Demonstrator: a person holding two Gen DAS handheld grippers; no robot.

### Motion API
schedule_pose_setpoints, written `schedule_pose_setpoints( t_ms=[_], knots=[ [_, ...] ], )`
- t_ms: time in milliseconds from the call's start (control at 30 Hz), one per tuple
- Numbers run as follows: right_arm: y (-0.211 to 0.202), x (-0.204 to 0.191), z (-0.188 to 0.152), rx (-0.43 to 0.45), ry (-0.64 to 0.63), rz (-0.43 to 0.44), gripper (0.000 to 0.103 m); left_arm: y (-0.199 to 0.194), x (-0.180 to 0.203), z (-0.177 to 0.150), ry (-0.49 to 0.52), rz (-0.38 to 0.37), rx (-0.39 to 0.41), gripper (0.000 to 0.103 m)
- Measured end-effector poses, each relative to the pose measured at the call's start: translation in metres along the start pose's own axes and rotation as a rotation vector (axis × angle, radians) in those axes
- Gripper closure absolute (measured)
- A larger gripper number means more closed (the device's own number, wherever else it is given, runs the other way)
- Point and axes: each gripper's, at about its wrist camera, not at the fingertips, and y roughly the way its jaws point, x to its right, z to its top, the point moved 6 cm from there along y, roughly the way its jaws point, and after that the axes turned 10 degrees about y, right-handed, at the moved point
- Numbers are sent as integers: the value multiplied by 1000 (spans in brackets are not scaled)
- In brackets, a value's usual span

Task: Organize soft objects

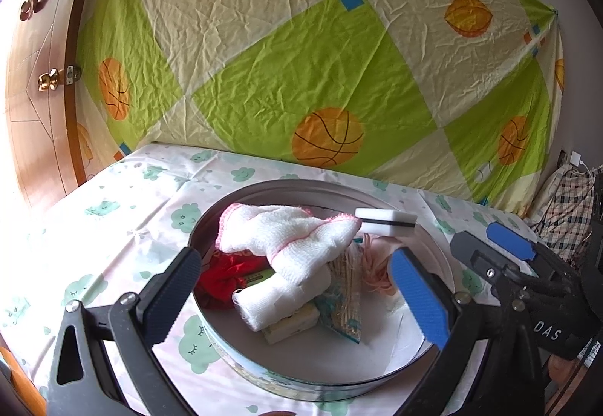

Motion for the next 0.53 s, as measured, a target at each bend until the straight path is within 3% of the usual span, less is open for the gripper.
schedule_pose_setpoints(
  t_ms=[533],
  knots=[
    [2,-2,-5,-18,-6,4,17,4,-5,-5,3,13,-10,1]
  ],
)
